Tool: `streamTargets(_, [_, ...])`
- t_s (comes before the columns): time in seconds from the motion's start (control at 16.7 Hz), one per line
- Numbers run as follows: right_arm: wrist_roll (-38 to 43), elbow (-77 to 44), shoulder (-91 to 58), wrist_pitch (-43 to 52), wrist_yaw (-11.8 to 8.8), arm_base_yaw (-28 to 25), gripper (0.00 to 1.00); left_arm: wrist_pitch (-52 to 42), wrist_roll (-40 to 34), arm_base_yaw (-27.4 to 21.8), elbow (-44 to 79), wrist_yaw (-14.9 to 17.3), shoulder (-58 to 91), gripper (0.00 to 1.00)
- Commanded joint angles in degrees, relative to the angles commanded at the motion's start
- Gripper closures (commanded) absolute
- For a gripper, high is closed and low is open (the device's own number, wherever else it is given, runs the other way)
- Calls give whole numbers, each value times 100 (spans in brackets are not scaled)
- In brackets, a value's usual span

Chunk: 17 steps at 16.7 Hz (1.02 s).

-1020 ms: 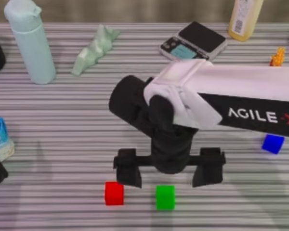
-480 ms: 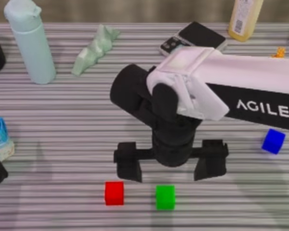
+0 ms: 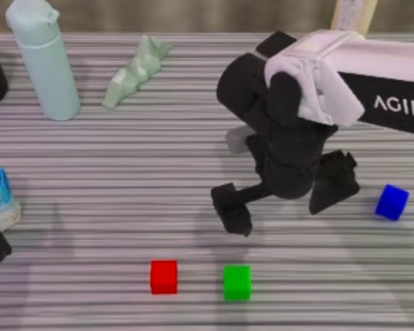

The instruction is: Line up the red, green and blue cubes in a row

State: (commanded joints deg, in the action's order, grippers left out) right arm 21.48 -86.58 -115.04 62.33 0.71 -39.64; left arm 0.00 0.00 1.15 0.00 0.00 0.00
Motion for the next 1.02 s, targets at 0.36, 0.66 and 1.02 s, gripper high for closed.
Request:
streamTargets(0.36, [-3508,260,-17,-68,-47,1312,0,0,0,0,0,0,0,0])
streamTargets(0.66, [-6068,486,108,-211,-61,2324,0,0,0,0,0,0,0,0])
streamTargets(1.02, [-7275,617,309,-388,-64,2926,0,0,0,0,0,0,0,0])
